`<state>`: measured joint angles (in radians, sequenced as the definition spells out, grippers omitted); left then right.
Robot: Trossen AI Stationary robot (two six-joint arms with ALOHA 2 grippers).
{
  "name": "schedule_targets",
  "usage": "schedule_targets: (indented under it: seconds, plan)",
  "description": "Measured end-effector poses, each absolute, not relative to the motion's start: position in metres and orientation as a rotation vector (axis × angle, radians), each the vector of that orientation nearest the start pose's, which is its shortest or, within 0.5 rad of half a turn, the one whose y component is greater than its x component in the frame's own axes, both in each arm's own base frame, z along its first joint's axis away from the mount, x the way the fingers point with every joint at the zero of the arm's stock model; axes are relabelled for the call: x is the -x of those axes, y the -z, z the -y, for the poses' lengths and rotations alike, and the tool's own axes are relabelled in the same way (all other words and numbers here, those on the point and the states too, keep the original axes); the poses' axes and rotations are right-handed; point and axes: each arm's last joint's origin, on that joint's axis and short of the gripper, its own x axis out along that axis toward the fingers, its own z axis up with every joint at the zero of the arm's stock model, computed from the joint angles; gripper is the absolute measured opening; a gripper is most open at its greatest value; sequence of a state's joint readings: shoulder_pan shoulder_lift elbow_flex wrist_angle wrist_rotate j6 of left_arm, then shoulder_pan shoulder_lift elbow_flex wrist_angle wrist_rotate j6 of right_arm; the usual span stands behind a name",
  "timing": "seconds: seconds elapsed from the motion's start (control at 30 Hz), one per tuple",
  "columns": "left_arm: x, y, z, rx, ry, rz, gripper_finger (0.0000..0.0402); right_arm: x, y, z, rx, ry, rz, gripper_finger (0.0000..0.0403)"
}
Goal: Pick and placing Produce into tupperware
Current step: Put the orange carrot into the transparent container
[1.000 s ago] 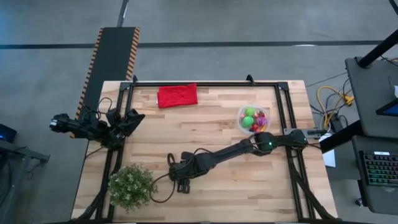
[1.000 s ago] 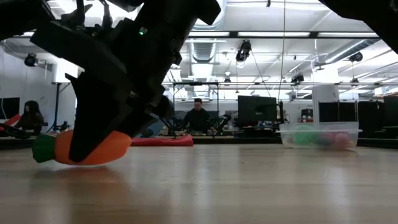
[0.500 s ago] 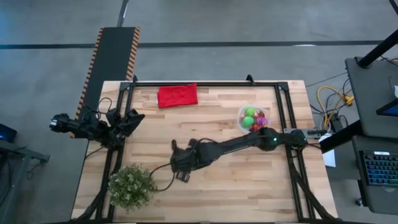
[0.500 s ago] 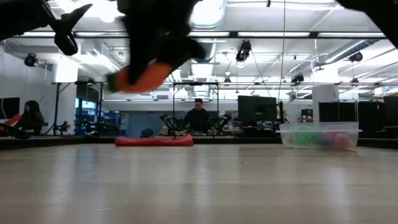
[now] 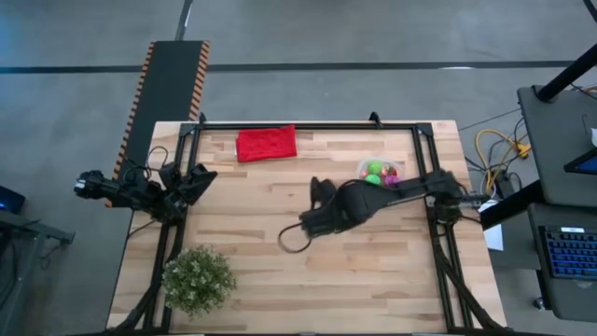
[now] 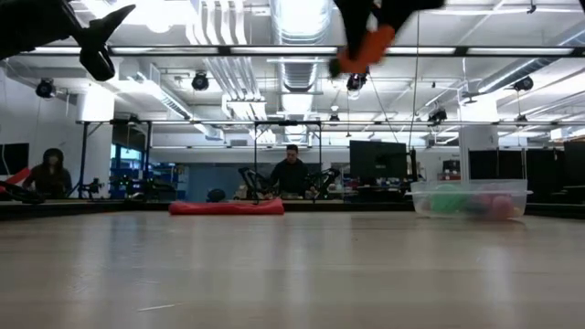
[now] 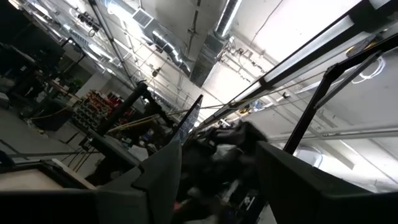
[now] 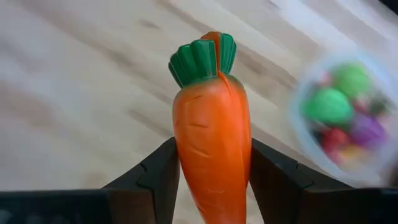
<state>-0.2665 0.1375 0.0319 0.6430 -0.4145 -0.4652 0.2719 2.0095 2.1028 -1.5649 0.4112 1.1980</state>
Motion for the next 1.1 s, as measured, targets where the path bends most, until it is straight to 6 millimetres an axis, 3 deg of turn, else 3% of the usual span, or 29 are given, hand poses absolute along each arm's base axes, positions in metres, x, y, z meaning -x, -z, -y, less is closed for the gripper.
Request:
schedule_targets:
  seconds: [0.1, 0.3, 0.63, 0.87, 1.1]
  plan:
    - [-0.089, -0.222, 0.013, 0.632, -0.017, 0.533, 0.0192, -0.350, -0.312, -0.073, -0.564, 0.989, -1.150, 0.0166]
    - [-0.089, -0.222, 0.013, 0.628, 0.007, 0.534, 0.0192, -0.287, -0.264, -0.026, -0.662, 1.250, -1.351, 0.0164]
    - [-0.089, -0.222, 0.013, 0.626, 0.006, 0.529, 0.0192, -0.217, -0.227, 0.040, -0.928, 1.344, -1.192, 0.0155]
    - [-0.089, -0.222, 0.013, 0.626, 0.006, 0.529, 0.0192, -0.202, -0.197, 0.067, -1.039, 1.286, -1.041, 0.0157]
    - [-0.089, -0.222, 0.013, 0.626, 0.004, 0.530, 0.0192, -0.197, -0.174, 0.066, -1.020, 1.294, -1.127, 0.0176]
